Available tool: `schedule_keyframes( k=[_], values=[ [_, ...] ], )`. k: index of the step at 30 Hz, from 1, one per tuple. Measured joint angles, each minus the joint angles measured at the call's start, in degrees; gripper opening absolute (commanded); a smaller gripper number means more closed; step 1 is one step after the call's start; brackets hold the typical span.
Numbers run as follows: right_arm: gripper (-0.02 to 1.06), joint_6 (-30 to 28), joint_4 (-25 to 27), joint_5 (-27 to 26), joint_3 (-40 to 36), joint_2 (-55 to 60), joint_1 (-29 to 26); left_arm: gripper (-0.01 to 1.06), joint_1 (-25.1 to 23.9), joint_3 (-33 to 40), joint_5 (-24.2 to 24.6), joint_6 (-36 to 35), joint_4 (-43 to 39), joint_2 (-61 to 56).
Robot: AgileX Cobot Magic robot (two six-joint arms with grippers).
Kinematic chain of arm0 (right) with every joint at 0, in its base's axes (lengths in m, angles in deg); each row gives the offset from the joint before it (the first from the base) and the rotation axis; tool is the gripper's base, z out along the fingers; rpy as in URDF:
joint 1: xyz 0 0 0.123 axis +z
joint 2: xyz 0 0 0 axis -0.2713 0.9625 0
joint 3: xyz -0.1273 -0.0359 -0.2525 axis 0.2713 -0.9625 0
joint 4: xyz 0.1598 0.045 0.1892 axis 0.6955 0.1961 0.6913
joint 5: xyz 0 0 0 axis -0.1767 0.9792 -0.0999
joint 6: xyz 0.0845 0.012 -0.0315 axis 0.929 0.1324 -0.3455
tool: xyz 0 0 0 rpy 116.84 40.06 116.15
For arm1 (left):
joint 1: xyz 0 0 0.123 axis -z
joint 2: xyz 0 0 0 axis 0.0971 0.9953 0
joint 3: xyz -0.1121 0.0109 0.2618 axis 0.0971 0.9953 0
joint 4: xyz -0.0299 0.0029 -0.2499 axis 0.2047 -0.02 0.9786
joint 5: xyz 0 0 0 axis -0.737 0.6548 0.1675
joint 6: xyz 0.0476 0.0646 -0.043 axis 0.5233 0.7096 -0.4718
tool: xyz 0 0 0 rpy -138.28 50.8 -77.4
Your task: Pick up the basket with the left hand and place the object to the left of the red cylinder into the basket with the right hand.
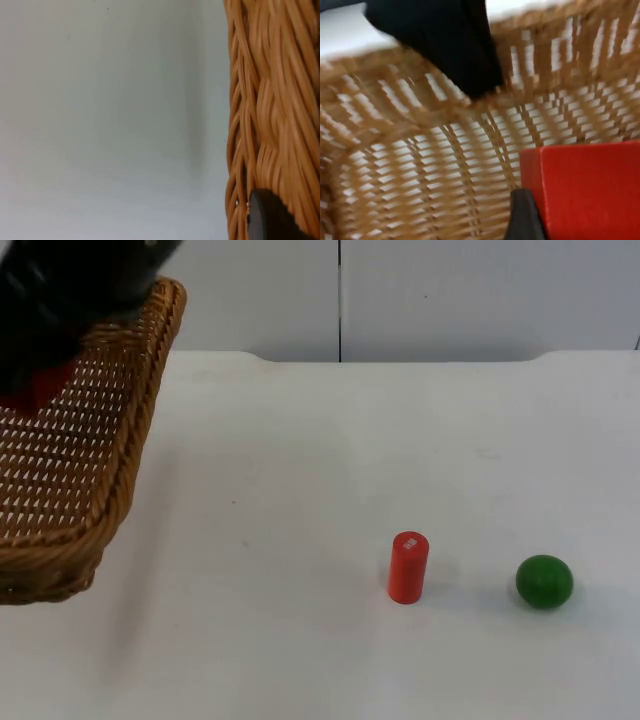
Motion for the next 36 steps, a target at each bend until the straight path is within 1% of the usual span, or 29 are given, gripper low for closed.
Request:
schedule_keyframes(
  k=[1,3,4,5,6,7,8,9,11,14,17,20,21,24,25,26,27,28,31,36],
  values=[
    [0.16,0.0,-0.4,-0.2,0.0,0.9,0.0,0.0,0.0,0.0,0.1,0.0,0.0,0.0],
    [0.36,0.0,-0.9,-0.3,0.0,1.8,0.0,0.0,0.0,0.0,0.1,0.0,0.0,0.0],
    [0.36,0.0,-1.0,-0.3,0.0,2.5,0.0,0.0,0.0,0.0,0.1,0.0,0.0,0.0],
    [0.48,0.0,-1.0,-0.6,0.0,2.9,0.0,0.0,0.0,0.0,0.1,0.0,0.0,0.0],
    [0.64,0.0,-1.0,-0.7,0.0,3.2,0.0,0.0,0.0,0.0,0.0,0.0,0.0,0.0],
    [0.74,0.0,-1.0,-0.8,0.0,3.3,0.0,0.0,0.0,0.0,0.0,0.0,0.0,0.0],
    [0.81,0.0,-1.0,-0.8,0.0,3.3,0.0,0.0,0.0,0.0,0.0,0.0,0.0,0.0],
    [0.81,0.0,-1.0,-0.8,0.0,3.3,0.0,0.0,0.0,0.1,0.0,0.0,0.0,0.0],
    [0.89,0.0,-1.2,-0.8,0.1,3.0,0.0,0.0,0.0,0.1,0.0,0.0,0.0,0.0],
    [0.9,0.0,-2.5,-0.8,0.1,1.7,0.0,0.0,0.0,0.1,0.0,0.0,0.0,0.0],
    [0.9,1.3,-5.0,-0.4,0.1,-2.2,-0.5,0.0,0.0,0.1,0.0,0.0,0.0,0.0],
    [0.9,3.9,-5.3,1.3,0.3,-7.8,-2.3,0.0,0.0,0.1,0.0,0.0,0.1,0.0],
    [0.9,3.9,-5.3,1.3,0.3,-7.8,-2.3,0.0,0.0,0.1,0.0,0.0,0.1,0.0],
    [0.9,5.9,-5.3,5.5,0.4,-13.5,-5.3,0.0,0.0,0.1,-0.1,0.0,0.1,0.0],
    [0.9,5.9,-5.3,5.5,0.4,-13.5,-5.3,0.0,0.0,0.1,-0.1,0.0,0.1,0.0],
    [0.9,6.1,-5.3,7.1,0.1,-15.3,-6.1,0.0,0.0,0.1,-0.1,0.0,0.1,0.0],
    [0.9,6.2,-5.3,9.1,-0.9,-18.2,-7.5,0.0,0.0,0.1,-0.1,0.0,0.1,0.0],
    [0.9,6.4,-5.3,9.8,-2.2,-19.8,-8.3,0.0,0.0,0.1,-0.1,0.0,0.1,0.0],
    [0.9,6.7,-5.4,10.6,-5.7,-24.1,-9.5,0.0,0.0,0.1,-0.1,0.0,0.1,0.0],
    [0.9,7.0,-5.6,9.3,-20.1,-36.7,-12.6,0.0,0.0,0.1,-0.1,0.1,0.1,0.0]
  ],
)
